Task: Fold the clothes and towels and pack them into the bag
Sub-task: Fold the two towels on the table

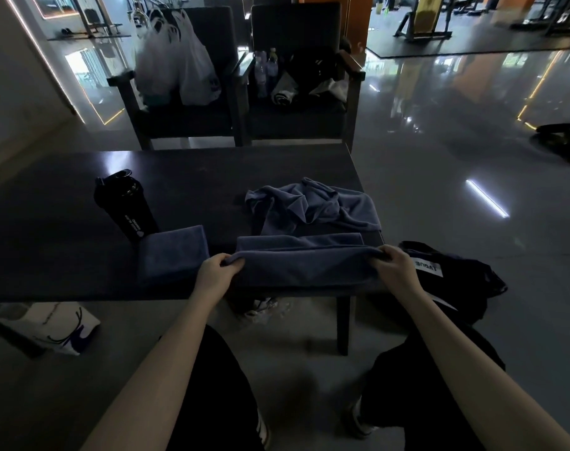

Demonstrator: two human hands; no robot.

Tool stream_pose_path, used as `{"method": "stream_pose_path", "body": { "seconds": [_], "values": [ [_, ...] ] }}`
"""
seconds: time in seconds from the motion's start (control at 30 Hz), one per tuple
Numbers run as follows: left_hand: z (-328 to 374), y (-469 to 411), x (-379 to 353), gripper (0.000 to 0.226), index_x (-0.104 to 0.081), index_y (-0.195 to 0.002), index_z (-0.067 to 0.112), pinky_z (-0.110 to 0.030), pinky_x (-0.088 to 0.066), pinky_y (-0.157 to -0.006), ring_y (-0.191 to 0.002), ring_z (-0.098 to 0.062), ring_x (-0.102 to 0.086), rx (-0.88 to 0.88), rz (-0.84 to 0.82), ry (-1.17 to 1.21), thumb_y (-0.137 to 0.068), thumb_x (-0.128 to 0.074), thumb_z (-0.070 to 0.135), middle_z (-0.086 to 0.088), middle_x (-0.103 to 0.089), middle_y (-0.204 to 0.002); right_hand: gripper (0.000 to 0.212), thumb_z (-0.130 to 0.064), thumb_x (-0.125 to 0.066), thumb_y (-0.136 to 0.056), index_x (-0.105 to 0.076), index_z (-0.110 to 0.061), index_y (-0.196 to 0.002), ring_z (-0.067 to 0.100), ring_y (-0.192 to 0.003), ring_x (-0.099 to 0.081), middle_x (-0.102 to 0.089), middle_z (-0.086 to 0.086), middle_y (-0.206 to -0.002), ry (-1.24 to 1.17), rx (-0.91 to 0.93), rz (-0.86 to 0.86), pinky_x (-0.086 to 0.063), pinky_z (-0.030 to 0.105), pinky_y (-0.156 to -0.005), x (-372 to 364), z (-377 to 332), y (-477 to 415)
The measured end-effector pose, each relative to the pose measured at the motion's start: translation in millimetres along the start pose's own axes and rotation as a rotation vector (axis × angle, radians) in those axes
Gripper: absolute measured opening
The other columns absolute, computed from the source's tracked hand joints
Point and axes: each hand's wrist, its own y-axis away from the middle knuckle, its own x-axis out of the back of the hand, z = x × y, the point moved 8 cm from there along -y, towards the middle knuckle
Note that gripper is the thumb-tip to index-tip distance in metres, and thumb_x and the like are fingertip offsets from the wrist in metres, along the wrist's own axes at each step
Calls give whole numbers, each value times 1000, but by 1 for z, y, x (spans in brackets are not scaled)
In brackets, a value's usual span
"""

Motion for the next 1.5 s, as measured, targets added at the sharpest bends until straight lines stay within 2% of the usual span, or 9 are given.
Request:
{"method": "stream_pose_path", "body": {
  "seconds": [0.07, 0.13, 0.23, 0.3, 0.4, 0.6, 0.9, 1.23, 1.5],
  "values": [
    [0, -10, 1, 22, -64, -97, 10, -28, -45, -66, -89, -20, -59, 5, 55, 33, -94, -56, 31, -5, -63, -92, 9, -12, -60, -87, -62, -13, -78, 18, -70, -53, -59, 7, -75, -74, -53, 9, -39, 28, -59, -4, 2, -9],
    [-1, -20, 1, 25, -63, -98, 8, -29, -43, -68, -91, -22, -59, 19, 104, 41, -95, -54, 32, -7, -63, -94, 10, -16, -59, -90, -61, -10, -82, 18, -72, -53, -59, 5, -76, -83, -57, 41, -38, 25, -58, -8, 1, -17],
    [-4, -35, -5, 29, -59, -104, 5, -31, -42, -72, -93, -24, -58, 53, 145, -1, -98, -47, 31, -10, -61, -98, 15, -22, -56, -93, -63, -8, -92, 17, -78, -54, -60, 2, -82, 18, -34, 100, -34, 26, -60, -16, -4, -25],
    [-5, -43, -7, 31, -57, -107, 4, -32, -42, -71, -91, -24, -57, 65, 185, -52, -100, -42, 30, -11, -61, -99, 18, -24, -54, -94, -64, -8, -89, 17, -77, -54, -60, 2, -81, 85, -25, 134, -31, 25, -62, -21, -4, -32],
    [-3, -54, -11, 30, -54, -107, 6, -34, -39, -70, -86, -24, -55, 94, 231, -197, -103, -35, 29, -10, -57, -96, 27, -29, -49, -96, -63, -8, -87, 29, -77, -59, -66, 12, -83, 217, -18, 142, -32, 29, -61, -30, -3, -47],
    [10, -72, -19, 31, -52, -107, 10, -34, -42, -62, -85, -29, -60, -4, 250, -558, -103, -30, 32, -13, -64, -97, 32, -36, -44, -97, -64, -13, -104, 37, -91, -62, -67, 17, -99, 397, -54, 129, -37, 31, -64, -36, 10, -68],
    [10, -84, -26, 35, -53, -111, 11, -34, -42, -62, -92, -28, -62, -15, 155, -851, -103, -29, 36, -12, -64, -101, 33, -37, -40, -97, -62, -14, -107, 37, -92, -62, -67, 17, -97, 639, -45, 100, -37, 32, -64, -43, 10, -65],
    [18, -83, -24, 37, -57, -116, 8, -33, -43, -61, -95, -27, -62, 106, 87, -997, -102, -35, 34, -13, -62, -108, 34, -37, -38, -99, -60, -14, -111, 37, -91, -64, -68, 16, -96, 726, -25, 92, -38, 31, -62, -45, 5, -59],
    [36, -84, -21, 35, -57, -102, 11, -32, -39, -58, -82, -26, -62, -98, 236, -822, -101, -35, 38, -10, -64, -90, 32, -36, -37, -100, -57, -11, -105, 37, -89, -64, -68, 17, -92, 731, -30, 119, -37, 31, -62, -40, 9, -52]
  ]
}}
